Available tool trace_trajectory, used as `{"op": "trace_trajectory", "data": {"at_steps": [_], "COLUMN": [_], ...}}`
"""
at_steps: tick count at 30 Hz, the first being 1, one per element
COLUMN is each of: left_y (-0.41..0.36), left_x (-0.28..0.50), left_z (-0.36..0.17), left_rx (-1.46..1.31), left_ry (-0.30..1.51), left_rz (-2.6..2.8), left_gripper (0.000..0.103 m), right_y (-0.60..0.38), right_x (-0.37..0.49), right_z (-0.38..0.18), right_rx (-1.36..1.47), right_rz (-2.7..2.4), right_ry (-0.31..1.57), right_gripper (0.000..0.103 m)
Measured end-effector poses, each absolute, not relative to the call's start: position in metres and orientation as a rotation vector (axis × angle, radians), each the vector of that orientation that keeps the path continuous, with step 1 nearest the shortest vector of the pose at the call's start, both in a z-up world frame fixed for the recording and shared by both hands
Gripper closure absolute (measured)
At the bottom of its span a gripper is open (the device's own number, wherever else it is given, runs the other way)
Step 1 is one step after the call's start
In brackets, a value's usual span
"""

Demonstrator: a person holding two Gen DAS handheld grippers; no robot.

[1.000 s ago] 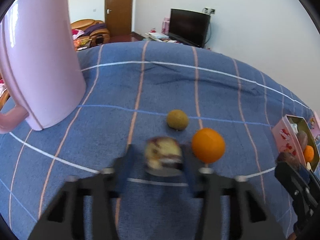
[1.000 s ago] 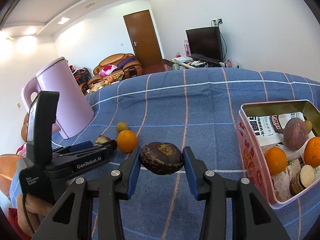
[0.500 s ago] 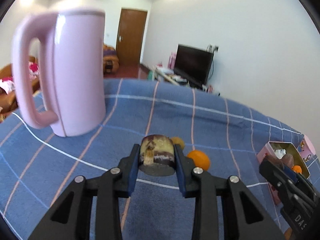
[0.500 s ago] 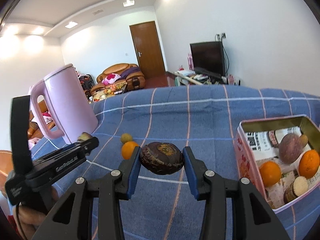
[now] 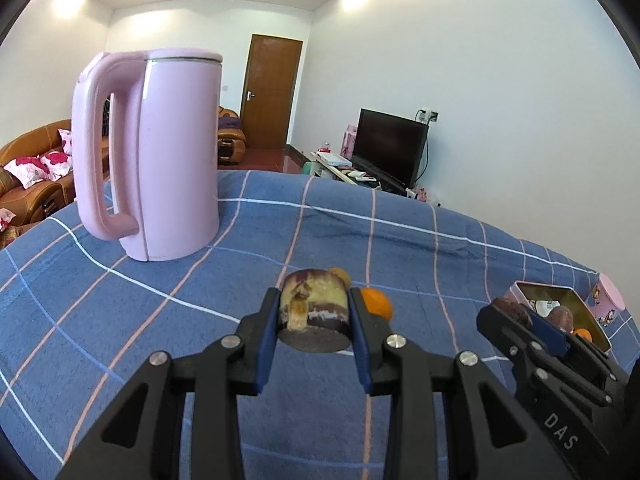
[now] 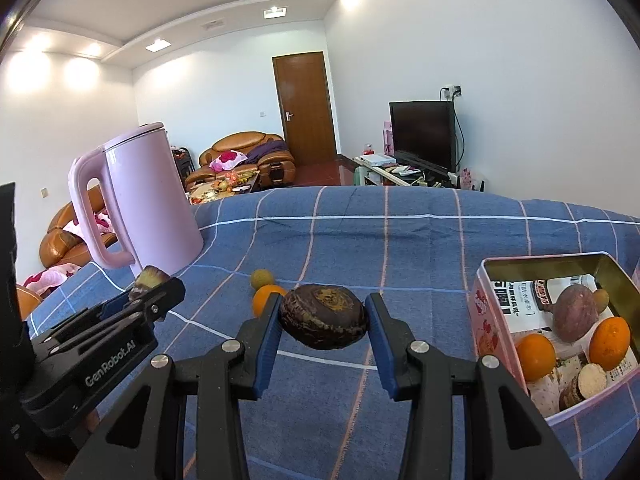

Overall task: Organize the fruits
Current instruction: 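Carry the sliced fruit and brown fruit over the pink tin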

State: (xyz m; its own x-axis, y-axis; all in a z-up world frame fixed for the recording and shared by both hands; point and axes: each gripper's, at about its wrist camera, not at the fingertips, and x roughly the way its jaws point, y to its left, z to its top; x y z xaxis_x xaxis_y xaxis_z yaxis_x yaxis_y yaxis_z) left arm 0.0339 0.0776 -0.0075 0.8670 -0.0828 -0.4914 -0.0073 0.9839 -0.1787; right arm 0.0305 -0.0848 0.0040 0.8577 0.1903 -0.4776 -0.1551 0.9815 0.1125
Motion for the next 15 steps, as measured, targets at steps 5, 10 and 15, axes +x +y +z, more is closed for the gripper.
{"op": "trace_trajectory", "data": {"at_steps": [5, 10, 15], "left_y": [0.066, 0.049, 0.029], "left_x": [0.025, 0.019, 0.013], "left_z": [-0.008, -0.008, -0.008], "left_rx": [-0.166, -0.15, -0.15], "left_ry": [0.521, 0.524, 0.527], "left_rz": [-0.071, -0.115, -0.172], "left_gripper": [0.068, 0.068, 0.068], "right_y": [-0.094, -0.109, -0.124], "right_x": [0.022, 0.01, -0.002], "right_z": [0.003, 0.005, 0.009], "right_rx": [0.083, 0.113, 0.108], "right_rz": [0.196, 0.248, 0.263], "right_ry": [0.521, 0.52, 0.498], "right_gripper": [0.059, 0.059, 0.059]}}
